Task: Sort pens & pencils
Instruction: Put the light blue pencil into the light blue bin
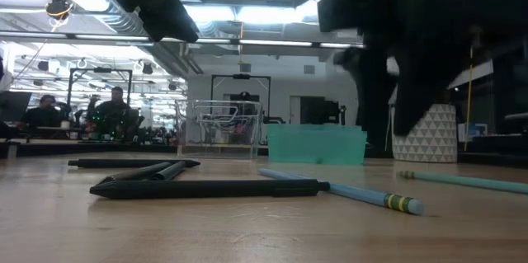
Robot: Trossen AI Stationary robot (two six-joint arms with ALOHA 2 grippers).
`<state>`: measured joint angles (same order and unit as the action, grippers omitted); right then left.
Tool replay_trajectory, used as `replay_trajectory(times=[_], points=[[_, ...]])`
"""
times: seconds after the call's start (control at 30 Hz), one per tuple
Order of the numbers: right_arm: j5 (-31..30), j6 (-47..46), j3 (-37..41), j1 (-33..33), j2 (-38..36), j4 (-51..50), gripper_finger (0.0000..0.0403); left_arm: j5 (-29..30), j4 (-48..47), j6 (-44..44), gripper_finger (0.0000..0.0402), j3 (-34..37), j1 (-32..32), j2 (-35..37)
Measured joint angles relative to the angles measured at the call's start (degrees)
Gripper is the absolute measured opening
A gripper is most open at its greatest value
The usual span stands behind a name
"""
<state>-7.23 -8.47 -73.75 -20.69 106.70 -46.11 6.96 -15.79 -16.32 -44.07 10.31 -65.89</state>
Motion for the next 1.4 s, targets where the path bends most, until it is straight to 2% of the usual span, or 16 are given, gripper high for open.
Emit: replay_trajectory(times=[0.1,0.17,0.3,0.43,0.57,0.7,0.8,0.97,1.17,1.3,1.4], points=[[-1.0,-2.6,-2.7,-0.3,-1.2,-5.2,0.0244,0.0,0.1,0.0,0.0173,0.0,0.3,0.0],[-1.1,-8.6,-4.0,-0.6,-2.7,-8.6,0.0244,0.0,0.1,0.0,0.0173,0.0,0.7,0.0],[-0.1,-26.1,-4.0,-3.8,-5.1,-20.5,0.0244,0.0,0.4,0.0,0.0173,0.0,1.7,0.0],[-0.2,-44.9,-2.0,-10.1,-7.3,-28.7,0.0244,0.0,0.5,0.0,0.0173,0.0,2.7,0.0],[2.4,-61.2,4.2,-17.9,-8.0,-26.9,0.0244,1.2,0.7,0.0,0.0173,0.0,3.6,0.0],[4.4,-72.3,10.6,-23.6,-8.0,-16.3,0.0244,1.3,1.5,0.0,0.0173,0.0,3.8,0.0],[3.0,-75.4,11.4,-25.3,-8.0,-14.1,0.0244,1.3,1.9,0.3,0.0173,0.0,3.8,0.0],[-2.9,-76.6,13.5,-25.7,-8.0,-13.2,0.0244,1.3,2.9,0.4,0.0173,0.0,3.7,0.0],[-6.5,-88.2,20.8,-25.7,-8.5,-9.7,0.0241,1.3,3.6,0.4,0.0173,0.0,3.7,0.0],[-9.7,-88.6,21.0,-25.7,-11.2,-9.3,0.022,1.3,3.6,0.4,0.0173,0.0,3.7,0.0],[-9.6,-87.5,23.0,-25.8,-13.3,-7.1,0.0203,1.3,3.6,0.4,0.0173,0.0,3.7,0.0]])
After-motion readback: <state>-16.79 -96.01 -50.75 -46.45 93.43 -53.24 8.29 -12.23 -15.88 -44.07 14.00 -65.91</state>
